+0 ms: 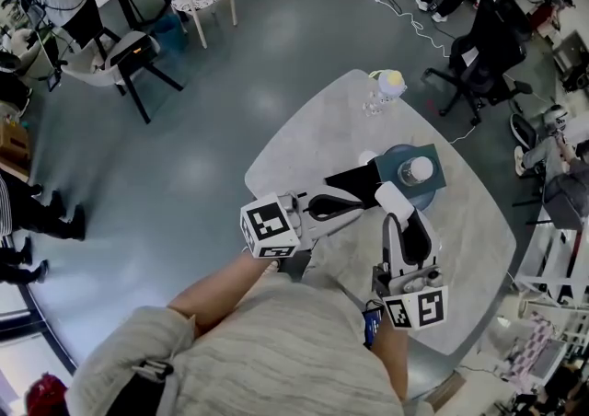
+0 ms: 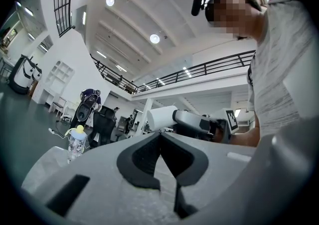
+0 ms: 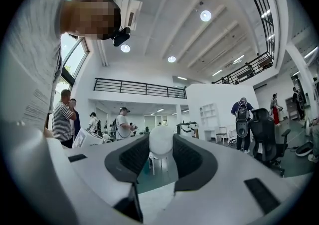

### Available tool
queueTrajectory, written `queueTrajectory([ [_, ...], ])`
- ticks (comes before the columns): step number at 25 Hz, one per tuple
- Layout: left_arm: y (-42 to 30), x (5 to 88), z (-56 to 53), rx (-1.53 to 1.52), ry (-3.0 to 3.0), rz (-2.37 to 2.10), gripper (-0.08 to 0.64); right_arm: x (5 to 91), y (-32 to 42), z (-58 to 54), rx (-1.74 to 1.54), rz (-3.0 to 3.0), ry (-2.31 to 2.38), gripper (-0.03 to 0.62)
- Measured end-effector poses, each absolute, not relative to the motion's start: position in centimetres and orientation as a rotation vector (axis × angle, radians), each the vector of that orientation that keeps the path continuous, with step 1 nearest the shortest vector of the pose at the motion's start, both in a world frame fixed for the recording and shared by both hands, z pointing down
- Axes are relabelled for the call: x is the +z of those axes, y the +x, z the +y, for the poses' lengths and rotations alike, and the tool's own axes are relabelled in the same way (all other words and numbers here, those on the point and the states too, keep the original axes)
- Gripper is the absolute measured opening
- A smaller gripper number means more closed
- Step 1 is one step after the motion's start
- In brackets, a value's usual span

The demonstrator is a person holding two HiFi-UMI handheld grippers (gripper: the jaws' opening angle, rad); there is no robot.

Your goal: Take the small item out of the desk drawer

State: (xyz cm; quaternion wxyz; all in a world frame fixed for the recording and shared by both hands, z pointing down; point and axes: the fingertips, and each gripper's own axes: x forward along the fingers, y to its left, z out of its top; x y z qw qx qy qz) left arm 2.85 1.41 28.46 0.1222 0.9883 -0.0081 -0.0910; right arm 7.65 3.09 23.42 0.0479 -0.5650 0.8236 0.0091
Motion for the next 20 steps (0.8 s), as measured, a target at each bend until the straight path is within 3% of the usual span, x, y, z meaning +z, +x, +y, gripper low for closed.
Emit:
queueTrajectory([
  [20, 3.8, 29.1, 1.7, -0.249, 2.876, -0.021, 0.015, 24.6, 8.4, 3.5, -0.023, 2.523, -1.718, 0.146],
])
